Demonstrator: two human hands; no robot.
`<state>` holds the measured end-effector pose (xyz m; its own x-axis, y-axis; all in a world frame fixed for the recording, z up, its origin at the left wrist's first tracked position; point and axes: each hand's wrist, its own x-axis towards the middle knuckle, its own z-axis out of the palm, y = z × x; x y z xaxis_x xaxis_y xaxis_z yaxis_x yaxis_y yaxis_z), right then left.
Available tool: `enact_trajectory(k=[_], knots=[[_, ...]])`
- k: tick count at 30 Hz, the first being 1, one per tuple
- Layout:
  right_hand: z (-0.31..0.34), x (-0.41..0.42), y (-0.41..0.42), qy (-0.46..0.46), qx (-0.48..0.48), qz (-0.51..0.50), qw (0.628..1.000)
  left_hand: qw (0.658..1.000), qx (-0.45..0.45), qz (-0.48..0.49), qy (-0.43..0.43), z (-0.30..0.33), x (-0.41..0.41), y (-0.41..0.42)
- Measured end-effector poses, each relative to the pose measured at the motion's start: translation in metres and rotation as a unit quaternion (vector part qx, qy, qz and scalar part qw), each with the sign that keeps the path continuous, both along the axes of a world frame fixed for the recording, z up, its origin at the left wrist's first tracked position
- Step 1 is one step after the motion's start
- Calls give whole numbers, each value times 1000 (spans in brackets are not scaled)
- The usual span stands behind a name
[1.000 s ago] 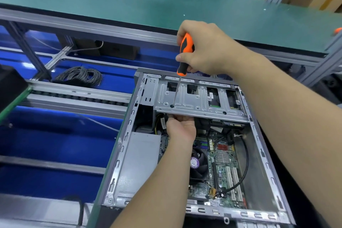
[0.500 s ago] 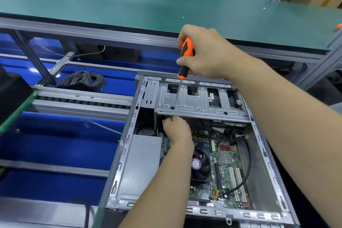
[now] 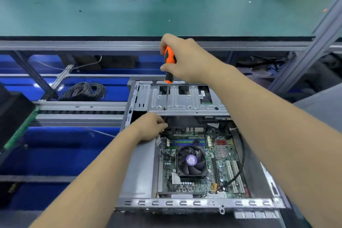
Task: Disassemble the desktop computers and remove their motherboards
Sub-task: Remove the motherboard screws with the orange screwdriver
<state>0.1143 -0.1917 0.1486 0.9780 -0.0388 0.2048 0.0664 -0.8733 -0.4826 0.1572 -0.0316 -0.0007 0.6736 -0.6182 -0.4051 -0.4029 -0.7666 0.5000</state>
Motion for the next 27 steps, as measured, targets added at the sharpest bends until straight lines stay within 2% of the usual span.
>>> enact_trajectory(k=[2,6,10,12,14,16,19,23,25,27], knots=[[-2,1,1,2,2,-2,1000,1000,2,22,19,-8,6,-6],[3,4,3,-7,7,-3,1000,990,105,12,98,-17,14,-13],[2,7,11,-2,-12,8,1000,984,148,66,72,-27,20,-20],[1,9,13,-2,-17,10,1000,982,137,91,88,-31,22,-25],[0,9,13,-7,-18,10,1000,981,87,142,102,-39,22,-27],[0,9,12,-12,-17,12,1000,984,73,139,88,-41,20,-25],[1,9,14,-13,-19,11,1000,974,42,179,129,-34,19,-27],[3,9,14,-14,-19,9,1000,990,73,87,87,-30,18,-24],[4,9,15,-15,-22,8,1000,992,71,73,69,-29,16,-24],[5,9,16,-17,-26,8,999,991,81,70,86,-29,17,-22]])
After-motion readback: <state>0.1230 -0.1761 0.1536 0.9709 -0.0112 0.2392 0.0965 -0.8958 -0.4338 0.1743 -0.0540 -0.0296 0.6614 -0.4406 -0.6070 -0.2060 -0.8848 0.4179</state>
